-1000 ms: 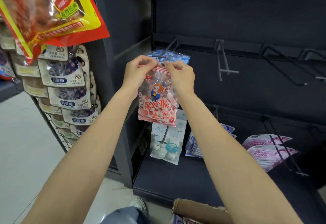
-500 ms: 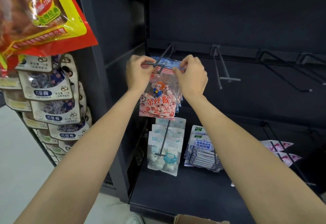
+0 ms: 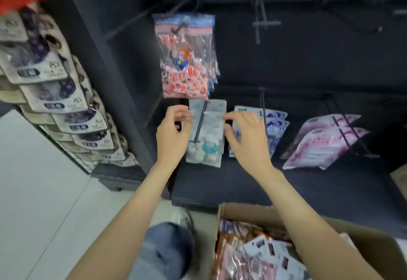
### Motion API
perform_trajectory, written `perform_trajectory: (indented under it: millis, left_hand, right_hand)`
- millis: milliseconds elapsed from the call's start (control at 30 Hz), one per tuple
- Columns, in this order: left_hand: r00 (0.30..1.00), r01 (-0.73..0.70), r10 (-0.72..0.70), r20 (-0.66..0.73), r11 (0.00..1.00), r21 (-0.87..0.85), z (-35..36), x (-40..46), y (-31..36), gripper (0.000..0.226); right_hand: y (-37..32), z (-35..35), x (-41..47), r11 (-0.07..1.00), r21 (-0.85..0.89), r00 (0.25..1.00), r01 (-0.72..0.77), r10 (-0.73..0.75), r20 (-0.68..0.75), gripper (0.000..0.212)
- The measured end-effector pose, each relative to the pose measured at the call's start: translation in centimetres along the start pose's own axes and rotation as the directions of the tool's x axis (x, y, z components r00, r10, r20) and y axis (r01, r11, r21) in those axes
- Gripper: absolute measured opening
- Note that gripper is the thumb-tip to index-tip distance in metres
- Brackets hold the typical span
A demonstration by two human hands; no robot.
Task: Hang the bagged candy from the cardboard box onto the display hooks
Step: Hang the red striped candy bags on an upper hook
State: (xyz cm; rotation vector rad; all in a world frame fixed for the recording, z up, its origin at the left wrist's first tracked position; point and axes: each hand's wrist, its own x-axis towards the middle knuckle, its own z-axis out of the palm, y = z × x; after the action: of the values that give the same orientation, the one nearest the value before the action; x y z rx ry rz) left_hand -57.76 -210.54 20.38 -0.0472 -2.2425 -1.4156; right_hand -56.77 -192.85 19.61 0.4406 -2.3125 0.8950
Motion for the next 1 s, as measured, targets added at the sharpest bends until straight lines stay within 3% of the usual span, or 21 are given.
perform_trajectory:
  millis: [67,133,233,333,400,567,733,767,833,933,1000]
  left_hand:
    - [0.982,0.084,-0.091,0.163,0.995,0.048,0.8,-4.3,-1.8,0.019]
    - [0.939,0.146,-0.189,0.286,0.975,0.165,2.0,-8.6,-4.3,0.017]
    - [0.823,0.191,-0.363,0.438,0.902,0.388,4.4,-14.3,-8.6,0.036]
    - [0.647,0.183,-0.557,0.520,0.776,0.604,6.6,-18.4,-11.9,0.060]
    - [0.591,0.138,-0.626,0.508,0.699,0.701,7.8,-20.1,-13.4,0.064]
    - [0.633,0.112,-0.586,0.506,0.716,0.689,8.7,-22.7,-15.1,0.034]
    - [0.644,0.122,-0.564,0.517,0.743,0.658,8.8,-23.7,-15.5,0.046]
    - [0.651,0.111,-0.558,0.515,0.741,0.662,8.9,-23.8,-15.6,0.047]
    - [0.676,0.086,-0.533,0.509,0.743,0.664,8.9,-24.0,-15.8,0.046]
    - [0.703,0.062,-0.509,0.496,0.739,0.671,9.0,-24.4,-16.0,0.047]
    - [0.715,0.092,-0.514,0.474,0.741,0.665,9.3,-24.6,-16.2,0.052]
  right_hand:
    - [1.9,-1.1,-5.7,0.995,0.013,0.985,-0.099,0.096,0.144,0.027]
    - [4.0,-2.0,-11.3,0.974,-0.019,0.910,-0.225,0.218,0.353,0.038]
    - [7.3,-2.0,-18.7,0.900,-0.279,0.644,-0.335,0.435,0.629,0.036]
    - [10.5,-0.6,-24.3,0.823,-0.464,0.392,-0.328,0.566,0.725,0.027]
    - [12.2,0.4,-26.9,0.813,-0.496,0.269,-0.305,0.574,0.774,0.030]
    - [13.8,3.3,-31.5,0.809,-0.489,0.070,-0.327,0.537,0.841,0.068]
    - [11.3,5.1,-33.2,0.789,-0.446,-0.253,-0.422,0.370,0.894,0.120]
    - [10.5,5.4,-33.6,0.832,-0.431,-0.265,-0.349,0.353,0.897,0.122]
    - [9.1,5.5,-34.6,0.916,-0.388,-0.211,-0.101,0.362,0.908,0.113]
    - [8.9,4.9,-35.7,0.906,-0.381,-0.032,0.184,0.393,0.919,0.063]
    - [9.6,4.8,-35.7,0.888,-0.402,0.113,0.224,0.386,0.915,0.037]
